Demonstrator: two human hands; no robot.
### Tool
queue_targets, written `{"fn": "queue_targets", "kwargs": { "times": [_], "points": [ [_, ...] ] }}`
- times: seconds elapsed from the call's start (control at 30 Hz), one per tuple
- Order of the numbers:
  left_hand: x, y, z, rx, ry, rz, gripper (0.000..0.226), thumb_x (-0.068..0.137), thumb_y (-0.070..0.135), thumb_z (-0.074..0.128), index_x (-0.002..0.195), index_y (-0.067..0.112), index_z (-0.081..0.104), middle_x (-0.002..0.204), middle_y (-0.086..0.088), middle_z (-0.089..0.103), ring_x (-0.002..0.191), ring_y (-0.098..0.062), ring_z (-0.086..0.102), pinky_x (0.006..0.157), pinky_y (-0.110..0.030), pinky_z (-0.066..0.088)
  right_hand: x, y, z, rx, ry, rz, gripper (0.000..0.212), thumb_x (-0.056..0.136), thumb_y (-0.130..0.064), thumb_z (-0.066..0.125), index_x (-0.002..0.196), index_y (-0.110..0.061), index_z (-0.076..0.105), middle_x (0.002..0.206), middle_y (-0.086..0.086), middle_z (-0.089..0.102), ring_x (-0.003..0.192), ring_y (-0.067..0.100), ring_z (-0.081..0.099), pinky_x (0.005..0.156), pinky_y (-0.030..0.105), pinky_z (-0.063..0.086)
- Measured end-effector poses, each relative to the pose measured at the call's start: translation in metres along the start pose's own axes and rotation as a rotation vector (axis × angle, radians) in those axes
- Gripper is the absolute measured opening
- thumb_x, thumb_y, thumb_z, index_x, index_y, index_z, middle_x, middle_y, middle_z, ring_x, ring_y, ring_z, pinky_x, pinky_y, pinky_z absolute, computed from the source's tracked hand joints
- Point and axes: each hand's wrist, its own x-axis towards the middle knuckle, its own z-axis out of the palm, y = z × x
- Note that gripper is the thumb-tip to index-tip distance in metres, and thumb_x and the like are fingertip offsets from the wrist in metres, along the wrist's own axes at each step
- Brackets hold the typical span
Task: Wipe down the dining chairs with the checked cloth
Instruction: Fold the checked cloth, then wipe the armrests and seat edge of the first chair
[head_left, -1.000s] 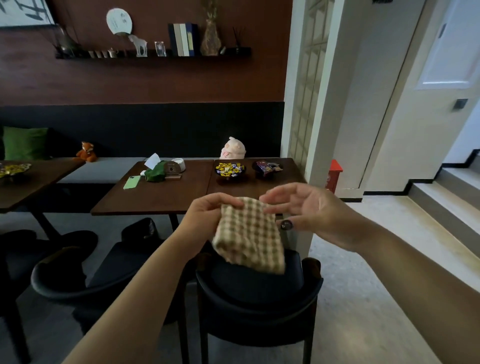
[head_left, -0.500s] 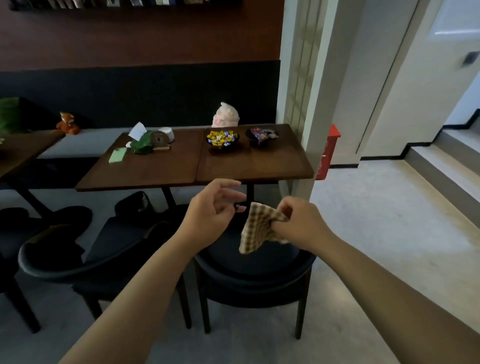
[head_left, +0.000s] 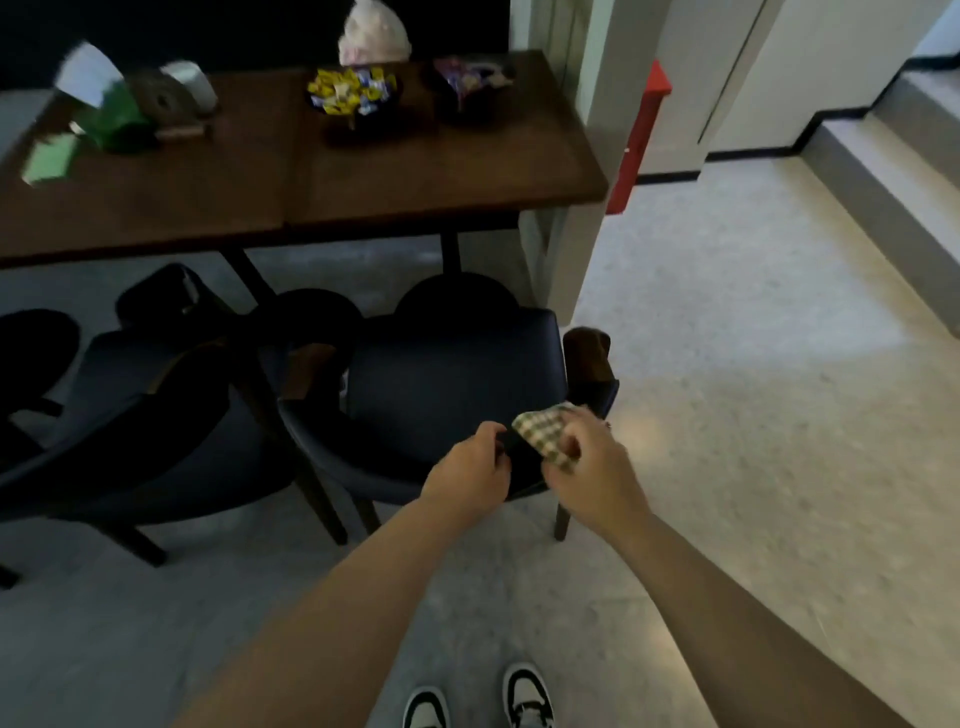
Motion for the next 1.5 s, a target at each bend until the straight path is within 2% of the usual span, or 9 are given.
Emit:
{"fn": "queue_targets", "kwargs": {
  "times": [0.17, 0.37, 0.67, 0.8, 0.97, 1.1, 1.33, 1.43, 1.5],
  "points": [
    [0.026, -0.013, 0.015, 0.400, -0.077, 0.064, 0.040, 0.101, 0.041, 0.024, 0.127, 0.025, 0.049, 0.119, -0.005, 0.063, 0.101, -0.029, 0.061, 0.075, -0.036, 0.040, -0.001, 0.024, 0.032, -0.112, 0.108, -0.170, 0.049, 0.083, -0.032, 0.052, 0.125, -0.007, 0.056, 0.134, 0.013, 0.053, 0.129, 0.028, 0.043, 0.110, 0.048, 0.031],
    [0.030, -0.018, 0.015, 0.394, -0.139, 0.099, 0.036, 0.101, 0.039, 0.022, 0.123, 0.026, 0.047, 0.122, -0.002, 0.060, 0.103, -0.026, 0.059, 0.082, -0.038, 0.043, 0.009, 0.052, 0.036, -0.314, 0.132, -0.460, 0.037, 0.086, -0.013, 0.045, 0.116, -0.005, 0.065, 0.124, 0.016, 0.060, 0.125, 0.035, 0.049, 0.109, 0.054, 0.031],
    [0.034, -0.021, 0.013, 0.366, -0.186, 0.115, 0.043, 0.101, 0.039, 0.022, 0.137, 0.028, 0.041, 0.135, 0.002, 0.050, 0.117, -0.021, 0.051, 0.094, -0.041, 0.044, 0.045, 0.071, 0.001, -0.375, -0.153, -0.753, 0.029, 0.087, -0.006, 0.049, 0.110, -0.001, 0.065, 0.116, 0.018, 0.062, 0.113, 0.029, 0.055, 0.112, 0.032, 0.033],
    [0.034, -0.020, 0.012, 0.350, -0.166, 0.108, 0.046, 0.100, 0.039, 0.021, 0.140, 0.027, 0.040, 0.135, 0.004, 0.050, 0.116, -0.019, 0.052, 0.095, -0.042, 0.044, 0.074, 0.078, -0.022, -0.286, -0.088, -0.494, 0.036, 0.086, -0.011, 0.042, 0.111, 0.001, 0.064, 0.112, 0.018, 0.064, 0.106, 0.032, 0.061, 0.105, 0.043, 0.043],
    [0.033, -0.022, 0.015, 0.348, -0.140, 0.119, 0.044, 0.099, 0.041, 0.022, 0.134, 0.027, 0.045, 0.128, 0.005, 0.054, 0.110, -0.018, 0.054, 0.090, -0.041, 0.046, 0.085, 0.083, -0.020, -0.175, -0.161, -0.361, 0.040, 0.088, -0.029, 0.055, 0.123, -0.010, 0.060, 0.122, 0.007, 0.062, 0.123, 0.019, 0.051, 0.118, 0.029, 0.006],
    [0.033, -0.023, 0.016, 0.335, -0.133, 0.126, 0.046, 0.099, 0.041, 0.022, 0.137, 0.027, 0.043, 0.130, 0.007, 0.053, 0.113, -0.017, 0.054, 0.091, -0.040, 0.046, 0.101, 0.081, -0.020, -0.117, -0.070, -0.209, 0.026, 0.093, -0.013, 0.055, 0.118, -0.008, 0.061, 0.128, 0.011, 0.059, 0.129, 0.012, 0.043, 0.115, 0.022, 0.004],
    [0.033, -0.023, 0.016, 0.318, -0.125, 0.111, 0.046, 0.098, 0.043, 0.023, 0.137, 0.030, 0.044, 0.126, 0.008, 0.055, 0.108, -0.016, 0.056, 0.087, -0.038, 0.047, 0.067, 0.082, -0.008, -0.168, -0.175, -0.425, 0.032, 0.092, -0.018, 0.049, 0.117, -0.001, 0.060, 0.120, 0.013, 0.062, 0.121, 0.020, 0.052, 0.119, 0.026, 0.014],
    [0.036, -0.020, 0.014, 0.300, -0.169, 0.062, 0.045, 0.098, 0.045, 0.024, 0.136, 0.032, 0.045, 0.127, 0.007, 0.055, 0.108, -0.017, 0.055, 0.089, -0.039, 0.047, 0.069, 0.079, -0.010, -0.116, -0.145, -0.374, 0.028, 0.092, -0.004, 0.053, 0.119, 0.000, 0.057, 0.128, 0.018, 0.058, 0.127, 0.007, 0.039, 0.116, 0.014, 0.003],
    [0.042, -0.019, 0.014, 0.285, -0.222, -0.013, 0.046, 0.098, 0.045, 0.024, 0.137, 0.032, 0.045, 0.132, 0.004, 0.053, 0.115, -0.019, 0.053, 0.093, -0.040, 0.045, 0.066, 0.077, -0.004, -0.118, -0.124, -0.337, 0.029, 0.092, -0.001, 0.052, 0.121, -0.002, 0.055, 0.133, 0.018, 0.054, 0.131, 0.014, 0.039, 0.116, 0.014, -0.002]
  ]
}}
